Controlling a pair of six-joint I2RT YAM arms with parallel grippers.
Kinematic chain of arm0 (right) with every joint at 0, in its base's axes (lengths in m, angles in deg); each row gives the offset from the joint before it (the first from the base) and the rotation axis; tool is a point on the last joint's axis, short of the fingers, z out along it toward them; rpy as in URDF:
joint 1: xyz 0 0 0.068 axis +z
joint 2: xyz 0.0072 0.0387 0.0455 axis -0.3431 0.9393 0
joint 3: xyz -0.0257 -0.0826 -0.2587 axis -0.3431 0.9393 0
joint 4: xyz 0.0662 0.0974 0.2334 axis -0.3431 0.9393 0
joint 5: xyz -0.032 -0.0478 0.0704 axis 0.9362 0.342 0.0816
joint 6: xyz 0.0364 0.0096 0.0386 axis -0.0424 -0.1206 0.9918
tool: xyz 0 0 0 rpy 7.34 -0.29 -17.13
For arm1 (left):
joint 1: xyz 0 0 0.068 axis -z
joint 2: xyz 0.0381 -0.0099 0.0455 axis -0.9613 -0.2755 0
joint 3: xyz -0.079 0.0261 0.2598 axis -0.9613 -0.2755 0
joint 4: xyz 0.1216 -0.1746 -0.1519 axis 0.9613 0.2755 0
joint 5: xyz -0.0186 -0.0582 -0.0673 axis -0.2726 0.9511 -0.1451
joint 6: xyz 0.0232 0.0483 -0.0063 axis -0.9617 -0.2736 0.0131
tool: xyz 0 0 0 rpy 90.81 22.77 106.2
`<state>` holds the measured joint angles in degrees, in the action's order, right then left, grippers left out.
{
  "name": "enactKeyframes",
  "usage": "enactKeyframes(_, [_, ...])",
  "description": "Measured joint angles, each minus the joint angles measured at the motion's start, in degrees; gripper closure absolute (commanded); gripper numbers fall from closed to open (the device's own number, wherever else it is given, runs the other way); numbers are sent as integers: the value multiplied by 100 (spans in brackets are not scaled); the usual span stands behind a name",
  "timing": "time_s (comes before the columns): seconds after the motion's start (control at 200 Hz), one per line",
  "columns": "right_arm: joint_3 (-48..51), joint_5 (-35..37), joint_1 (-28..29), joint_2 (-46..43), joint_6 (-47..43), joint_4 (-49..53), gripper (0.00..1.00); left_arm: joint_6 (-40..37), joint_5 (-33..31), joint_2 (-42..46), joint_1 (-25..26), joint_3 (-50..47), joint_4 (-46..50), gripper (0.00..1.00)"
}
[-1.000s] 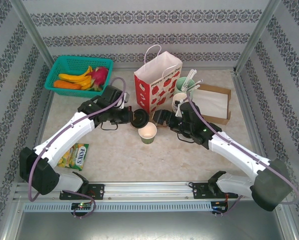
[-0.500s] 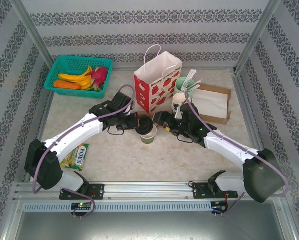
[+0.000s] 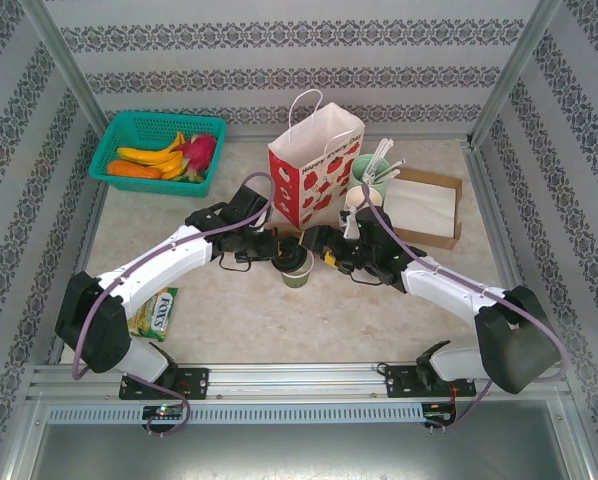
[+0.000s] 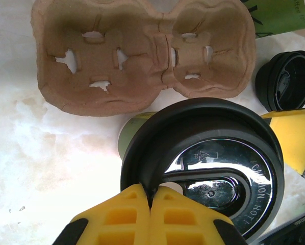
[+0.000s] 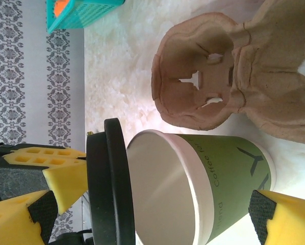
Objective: Pack the takeout coffee
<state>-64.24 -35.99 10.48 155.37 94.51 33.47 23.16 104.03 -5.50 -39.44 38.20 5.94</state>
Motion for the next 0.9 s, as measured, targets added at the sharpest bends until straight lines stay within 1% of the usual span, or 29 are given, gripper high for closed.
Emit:
enactKeyframes(0.49, [-144,-214,114,264,-4,-50,2,-2,-2,-76,70,146,15,100])
enactKeyframes(0.899, [-245,-234,160,404,-22,-76,2,-4,0,-260,144,212,42,100])
